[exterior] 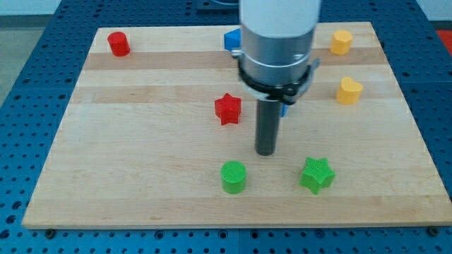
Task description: Push the heart diagonally below the yellow hexagon
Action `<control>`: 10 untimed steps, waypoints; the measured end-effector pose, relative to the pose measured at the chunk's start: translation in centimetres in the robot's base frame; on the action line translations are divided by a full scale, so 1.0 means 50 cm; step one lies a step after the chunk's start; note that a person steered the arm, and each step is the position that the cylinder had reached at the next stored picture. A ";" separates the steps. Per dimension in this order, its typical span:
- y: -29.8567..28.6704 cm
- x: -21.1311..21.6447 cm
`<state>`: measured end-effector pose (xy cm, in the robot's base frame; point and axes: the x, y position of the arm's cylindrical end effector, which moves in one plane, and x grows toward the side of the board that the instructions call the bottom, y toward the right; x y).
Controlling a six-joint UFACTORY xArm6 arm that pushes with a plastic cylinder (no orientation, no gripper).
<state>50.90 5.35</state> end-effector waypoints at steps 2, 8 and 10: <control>0.008 -0.002; 0.077 -0.029; 0.314 -0.029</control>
<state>49.42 21.07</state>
